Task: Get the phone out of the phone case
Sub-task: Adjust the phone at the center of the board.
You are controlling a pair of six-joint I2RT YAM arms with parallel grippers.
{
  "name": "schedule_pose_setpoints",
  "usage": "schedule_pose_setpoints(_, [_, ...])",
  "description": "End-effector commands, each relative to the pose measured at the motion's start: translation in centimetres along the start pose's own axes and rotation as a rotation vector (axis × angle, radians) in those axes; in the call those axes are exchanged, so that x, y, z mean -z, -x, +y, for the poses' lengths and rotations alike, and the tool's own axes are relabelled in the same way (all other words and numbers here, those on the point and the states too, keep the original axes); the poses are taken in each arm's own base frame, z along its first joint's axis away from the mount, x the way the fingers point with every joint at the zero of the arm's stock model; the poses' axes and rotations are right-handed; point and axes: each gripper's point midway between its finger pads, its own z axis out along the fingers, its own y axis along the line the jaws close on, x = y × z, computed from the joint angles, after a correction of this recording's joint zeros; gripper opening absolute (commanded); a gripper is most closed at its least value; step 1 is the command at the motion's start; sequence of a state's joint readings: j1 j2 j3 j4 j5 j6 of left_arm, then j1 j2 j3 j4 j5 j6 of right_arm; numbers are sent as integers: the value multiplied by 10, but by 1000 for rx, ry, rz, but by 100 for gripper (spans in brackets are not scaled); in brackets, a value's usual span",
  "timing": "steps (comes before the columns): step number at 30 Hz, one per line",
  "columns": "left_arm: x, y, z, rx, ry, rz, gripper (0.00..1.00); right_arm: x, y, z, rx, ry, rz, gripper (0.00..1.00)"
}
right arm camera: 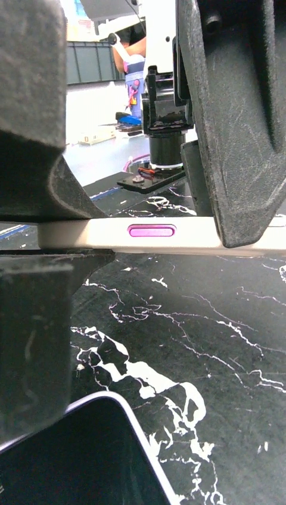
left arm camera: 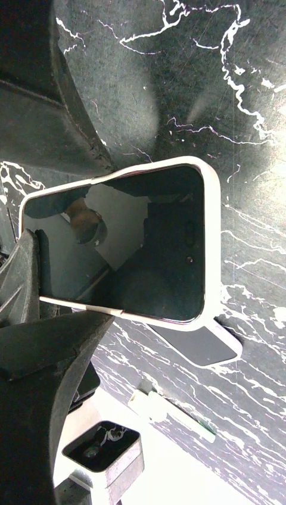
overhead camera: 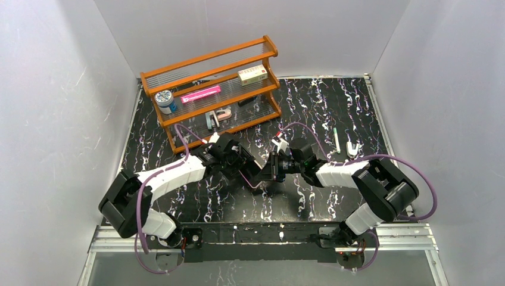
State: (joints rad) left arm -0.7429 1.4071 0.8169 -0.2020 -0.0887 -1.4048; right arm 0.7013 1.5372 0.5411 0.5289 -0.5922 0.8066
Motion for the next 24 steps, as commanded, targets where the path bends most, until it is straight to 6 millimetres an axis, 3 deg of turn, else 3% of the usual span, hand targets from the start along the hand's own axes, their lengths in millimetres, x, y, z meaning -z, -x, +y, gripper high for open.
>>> schedule_pose_setpoints(1, [21,10,-26,-8,-116,-42,1,-1,17,32,67,112,-36,1])
schedule_pose_setpoints(2, [22,12,-25,-12,-117,-50,4,0,18,34,73,116,-42,1])
schedule_pose_setpoints(4, [27,15,-26,-23,-130,-67,18,3,22,38,83,122,-59,1])
schedule_pose_setpoints(6, [33,20,-26,-51,-144,-93,38,6,27,43,97,123,-81,1])
schedule_pose_setpoints(9, [46,31,-29,-118,-184,-154,76,13,37,50,109,127,-125,1])
schedule_pose_setpoints(12, [67,45,-36,-204,-254,-234,97,24,47,59,110,145,-170,1])
schedule_pose_setpoints(18, [116,65,-55,-354,-488,-376,98,62,76,77,78,254,-270,1])
schedule_pose_setpoints(24, [133,52,-78,-402,-717,-290,98,94,91,103,88,390,-288,1])
